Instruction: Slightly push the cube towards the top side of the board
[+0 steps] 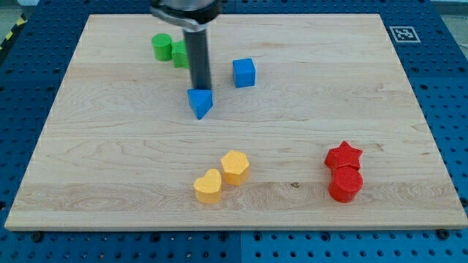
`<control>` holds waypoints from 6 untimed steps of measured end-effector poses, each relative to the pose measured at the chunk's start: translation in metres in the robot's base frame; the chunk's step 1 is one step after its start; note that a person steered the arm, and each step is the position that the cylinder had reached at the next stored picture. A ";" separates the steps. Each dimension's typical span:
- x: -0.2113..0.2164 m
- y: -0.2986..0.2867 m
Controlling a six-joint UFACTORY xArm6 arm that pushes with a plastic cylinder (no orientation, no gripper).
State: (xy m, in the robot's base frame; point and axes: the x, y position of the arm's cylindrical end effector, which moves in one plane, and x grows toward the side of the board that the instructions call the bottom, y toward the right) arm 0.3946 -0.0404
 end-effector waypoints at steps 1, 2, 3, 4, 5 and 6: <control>-0.001 0.048; -0.004 0.105; -0.035 0.143; -0.059 0.148; -0.058 0.129; -0.053 0.088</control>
